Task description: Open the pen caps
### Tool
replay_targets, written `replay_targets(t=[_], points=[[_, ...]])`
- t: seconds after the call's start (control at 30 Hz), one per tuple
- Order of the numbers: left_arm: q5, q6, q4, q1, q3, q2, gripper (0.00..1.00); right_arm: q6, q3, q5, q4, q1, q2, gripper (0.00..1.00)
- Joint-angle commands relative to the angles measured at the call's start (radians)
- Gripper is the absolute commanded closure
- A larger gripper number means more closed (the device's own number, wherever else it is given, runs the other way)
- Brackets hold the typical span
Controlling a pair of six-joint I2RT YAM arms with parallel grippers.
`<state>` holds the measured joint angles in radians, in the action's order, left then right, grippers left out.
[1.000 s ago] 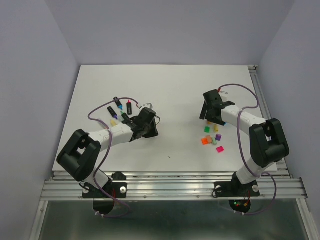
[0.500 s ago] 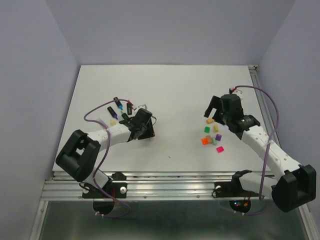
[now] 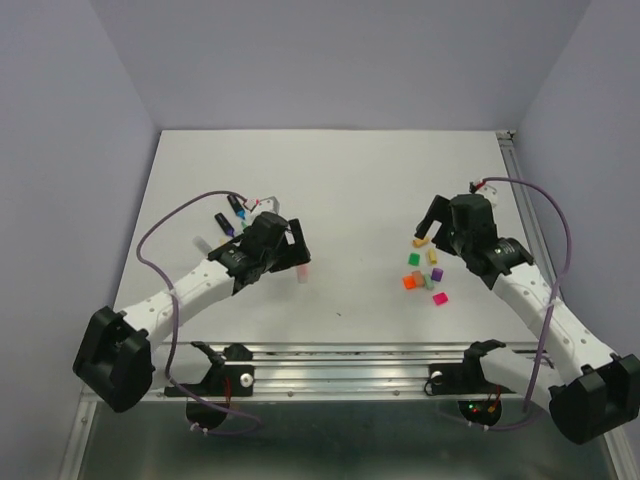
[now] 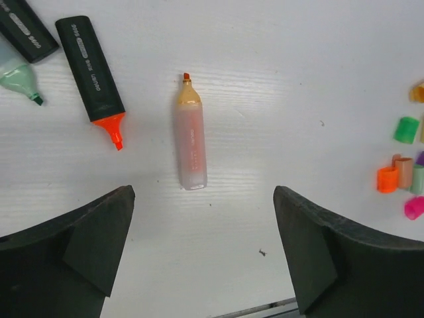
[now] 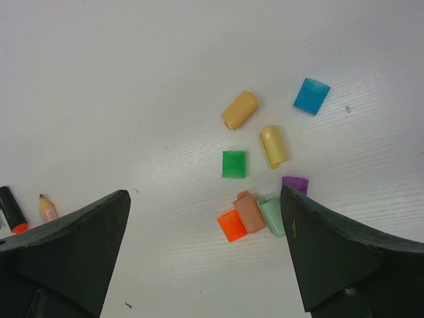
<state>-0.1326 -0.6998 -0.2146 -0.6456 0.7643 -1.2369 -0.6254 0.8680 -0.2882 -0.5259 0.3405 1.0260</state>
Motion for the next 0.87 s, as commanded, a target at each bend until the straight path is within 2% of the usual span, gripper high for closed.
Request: replay_targets(t=[0.0,0.03,0.13,0.2,0.33,0.43,0.6,0.83], points=[[-0.174,-0.048,-0.135,0.004,0.084,0.158,0.01,-0.019,-0.009,-0.071,-0.029,0.002,-0.056,0.00],[-0.268,-0.072,-0.166,0.006,0.116,0.181,0.01,-0.023,-0.009,-0.077,-0.031,0.000,-0.067,0.00],[-0.436,-0.171,-0.297,0.017,0.159,0.275,0.01,-0.036,-0.003,-0.127,-0.048,0.002,-0.107,0.00],[-0.513,-0.225,-0.328,0.032,0.167,0.339,0.01,-0.045,0.005,-0.156,-0.072,0.002,-0.127,0.00],[-0.556,-0.227,-0.330,0.104,0.152,0.405,0.01,-0.057,-0.003,-0.216,-0.097,0.002,-0.173,0.00],[-0.527,-0.251,-0.356,0.176,0.129,0.418,0.01,-0.071,-0.018,-0.255,-0.108,0.002,-0.207,0.00],[-0.420,-0.198,-0.304,0.276,0.098,0.375,0.01,-0.068,-0.023,-0.276,-0.118,0.002,-0.233,0.00],[-0.391,-0.195,-0.292,0.310,0.084,0.358,0.01,-0.060,-0.038,-0.353,-0.120,0.002,-0.245,0.00]])
